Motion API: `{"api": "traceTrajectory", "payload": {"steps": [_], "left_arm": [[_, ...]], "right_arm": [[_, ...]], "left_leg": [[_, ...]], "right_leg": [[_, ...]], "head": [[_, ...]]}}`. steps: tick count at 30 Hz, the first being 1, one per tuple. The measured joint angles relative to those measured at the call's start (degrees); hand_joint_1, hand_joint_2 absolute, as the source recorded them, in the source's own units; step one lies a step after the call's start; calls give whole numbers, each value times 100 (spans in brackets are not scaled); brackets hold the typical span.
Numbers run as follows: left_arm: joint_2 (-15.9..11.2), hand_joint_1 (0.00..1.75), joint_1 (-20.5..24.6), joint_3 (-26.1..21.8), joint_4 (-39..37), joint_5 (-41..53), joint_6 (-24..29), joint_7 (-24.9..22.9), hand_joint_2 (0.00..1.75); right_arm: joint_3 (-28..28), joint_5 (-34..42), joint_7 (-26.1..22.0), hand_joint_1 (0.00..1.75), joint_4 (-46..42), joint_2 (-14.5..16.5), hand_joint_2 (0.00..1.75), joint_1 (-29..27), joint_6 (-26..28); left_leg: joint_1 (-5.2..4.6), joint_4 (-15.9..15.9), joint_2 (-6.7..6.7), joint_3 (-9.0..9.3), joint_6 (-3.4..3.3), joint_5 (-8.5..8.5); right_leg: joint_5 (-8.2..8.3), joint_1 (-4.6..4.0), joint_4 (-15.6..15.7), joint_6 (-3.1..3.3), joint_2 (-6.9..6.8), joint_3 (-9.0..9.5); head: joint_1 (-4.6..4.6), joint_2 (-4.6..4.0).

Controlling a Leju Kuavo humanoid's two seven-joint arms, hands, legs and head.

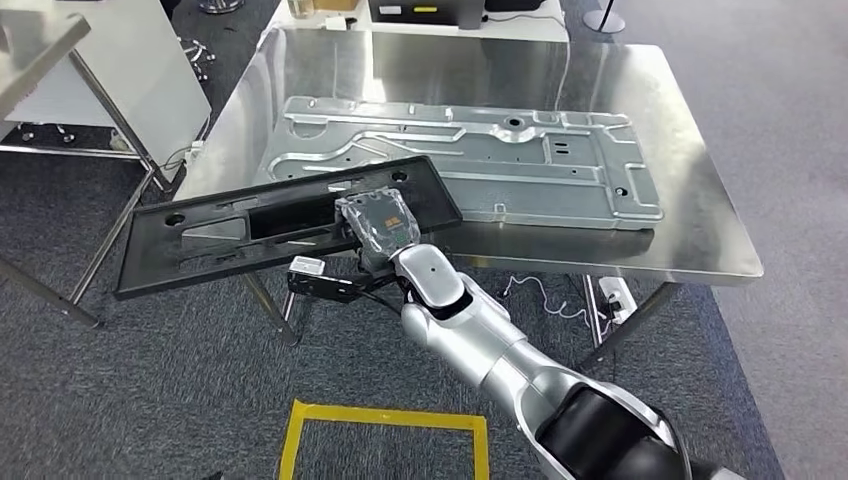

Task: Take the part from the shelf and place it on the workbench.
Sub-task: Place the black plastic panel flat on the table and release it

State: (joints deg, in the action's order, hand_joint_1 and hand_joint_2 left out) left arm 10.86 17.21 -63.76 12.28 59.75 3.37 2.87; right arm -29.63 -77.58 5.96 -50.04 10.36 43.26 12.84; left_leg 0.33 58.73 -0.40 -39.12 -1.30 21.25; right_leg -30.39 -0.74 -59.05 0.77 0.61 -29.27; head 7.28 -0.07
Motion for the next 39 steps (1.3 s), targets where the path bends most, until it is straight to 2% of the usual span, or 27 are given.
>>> {"api": "traceTrajectory", "payload": {"steps": [1, 3, 4, 6, 7, 8, 9, 10, 11, 12, 13, 16, 18, 21, 22, 23, 24, 25, 27, 28, 29, 32, 34, 36, 37, 38, 39], "left_arm": [[2, 0, 30, -7, 2, -15, 1, -7, 0], [3, 0, 72, -17, 5, -33, 1, -9, 0], [1, 0, 83, -23, 7, -39, 1, -9, 0], [-2, 0, 90, -41, 9, -41, 2, -9, 0], [-2, 0, 85, -52, 9, -41, 2, -9, 0], [-1, 0, 80, -63, 9, -41, 1, -9, 0], [1, 0, 77, -73, 9, -42, 1, -9, 0], [3, 0, 75, -82, 9, -44, 0, -9, 0], [6, 0, 77, -92, 9, -48, 0, -9, 0], [7, 0, 82, -100, 9, -53, 2, -5, 0], [7, 0, 88, -105, 10, -62, 5, -1, 0], [3, 0, 93, -114, 13, -136, 24, 40, 0], [-5, 0, 96, -122, 14, -192, 35, 77, 0], [-18, 0, 76, -147, 14, -288, 47, 118, 0], [-27, 0, 52, -158, 14, -323, 49, 133, 0], [-42, 0, 23, -174, 14, -358, 51, 150, 0], [-62, 0, -7, -196, 14, -392, 51, 166, 0], [-86, 0, -34, -220, 14, -427, 47, 185, 0], [-142, 0, -86, -268, 15, -495, 33, 216, 0], [-165, 0, -105, -287, 16, -526, 25, 232, 0], [-181, 0, -120, -302, 16, -550, 19, 244, 0], [-212, 0, -126, -337, 23, -601, 9, 273, 0], [-234, 0, -116, -360, 27, -644, 4, 291, 0], [-255, 0, -118, -386, 34, -697, 1, 314, 0], [-265, 0, -130, -397, 38, -726, -2, 327, 0], [-272, 0, -150, -403, 40, -751, -3, 341, 0], [-277, 0, -172, -409, 42, -775, -4, 358, 0]], "right_arm": [[-10, 16, 3, 175, 12, 34, 175, 29, 1], [-21, 33, 4, 175, 38, 73, 175, 104, 2], [-21, 38, 4, 175, 56, 76, 175, 131, 2], [-21, 40, 9, 175, 102, 77, 175, 153, 1], [-21, 40, 10, 175, 124, 77, 175, 148, 1], [-21, 40, 12, 175, 145, 77, 175, 146, 1], [-21, 40, 10, 175, 162, 77, 175, 148, 1], [-21, 40, 10, 175, 175, 77, 175, 151, 2], [-21, 44, 12, 175, 192, 76, 175, 158, 4], [-21, 51, 16, 175, 210, 77, 175, 165, 5], [-22, 64, 25, 175, 226, 77, 175, 170, 7], [-23, 136, 117, 175, 239, 66, 175, 219, 8], [-23, 189, 173, 175, 233, 42, 175, 299, 5], [-20, 282, 239, 175, 230, -47, 175, 374, 0], [-15, 314, 259, 175, 230, -99, 175, 365, 2], [-4, 343, 275, 175, 230, -163, 175, 350, 5], [10, 376, 285, 175, 230, -230, 175, 332, 10], [32, 407, 284, 175, 230, -295, 175, 314, 19], [94, 462, 250, 175, 247, -428, 175, 267, 59], [132, 486, 223, 175, 261, -495, 175, 240, 85], [171, 500, 200, 175, 276, -551, 175, 214, 108], [296, 519, 140, 175, 292, -658, 175, 183, 147], [377, 526, 97, 175, 304, -709, 175, 177, 170], [445, 531, 77, 175, 336, -757, 175, 138, 183], [476, 531, 73, 175, 359, -783, 175, 103, 184], [500, 529, 66, 175, 384, -806, 175, 67, 184], [526, 527, 56, 175, 406, -829, 175, 37, 186]], "left_leg": [[16, -35, -1, 58, -29, 24], [47, -105, -4, 210, -73, 90], [49, -119, -7, 276, -86, 139], [58, -127, -19, 416, -88, 260], [63, -125, -28, 496, -81, 329], [69, -122, -38, 586, -69, 401], [76, -119, -44, 686, -54, 478], [82, -121, -48, 771, -34, 556], [86, -110, -49, 856, -5, 631], [86, -112, -52, 911, 34, 697], [87, -129, -55, 944, 75, 752], [97, -107, -51, 1060, 195, 800], [109, 218, -29, 967, 236, 851], [108, 1228, -6, 286, 244, 1199], [104, 1429, -6, 69, 243, 1321], [99, 1457, -6, -79, 239, 1361], [93, 1291, -5, -141, 226, 1260], [85, 974, -5, -146, 199, 1005], [51, 277, -4, -115, 128, 262], [33, 78, -8, -99, 93, 5], [14, -8, -10, -93, 63, -117], [19, -80, -5, 35, -18, -43], [44, -163, 2, 167, -66, 2], [46, -187, -1, 274, -91, 79], [46, -188, -10, 334, -89, 129], [47, -184, -21, 397, -85, 182], [48, -177, -32, 463, -77, 237]], "right_leg": [[51, 2, -135, -33, -2, -58], [85, 23, -683, -106, -15, -392], [2, 47, -1010, -139, -22, -620], [-329, 100, -1506, -193, -30, -1072], [-438, 124, -1548, -215, -32, -1205], [-418, 142, -1418, -232, -36, -1259], [-236, 155, -1126, -242, -42, -1237], [113, 160, -732, -238, -52, -1168], [469, 150, -367, -218, -59, -1107], [730, 131, -110, -183, -63, -1055], [887, 108, 22, -144, -64, -1028], [808, 87, 82, 4, -48, -885], [711, 101, 119, 93, -35, -716], [529, 91, 132, 145, -22, -500], [458, 83, 132, 146, -15, -419], [380, 75, 131, 144, -8, -325], [300, 69, 131, 138, -2, -222], [214, 64, 131, 128, 3, -112], [48, 43, 119, 87, 17, 57], [-19, 37, 119, 51, 24, 102], [-61, 36, 117, 13, 30, 127], [-21, 57, -59, -92, 24, 55], [-35, 80, -602, -170, 7, -286], [-281, 116, -1243, -239, -3, -764], [-410, 136, -1430, -258, -6, -960], [-444, 151, -1459, -262, -12, -1080], [-330, 162, -1318, -260, -19, -1123]], "head": [[1, 0], [3, 0], [4, 0], [4, 0], [3, 0], [4, 0], [5, 0], [5, 0], [2, 0], [-1, 0], [-4, 0], [-6, 0], [-6, 0], [-8, 0], [-8, 0], [-8, 0], [-8, 0], [-8, 0], [-7, 0], [-5, 0], [-5, 0], [-6, 0], [-4, 0], [-4, 0], [-4, 0], [-3, 0], [-3, 0]]}}
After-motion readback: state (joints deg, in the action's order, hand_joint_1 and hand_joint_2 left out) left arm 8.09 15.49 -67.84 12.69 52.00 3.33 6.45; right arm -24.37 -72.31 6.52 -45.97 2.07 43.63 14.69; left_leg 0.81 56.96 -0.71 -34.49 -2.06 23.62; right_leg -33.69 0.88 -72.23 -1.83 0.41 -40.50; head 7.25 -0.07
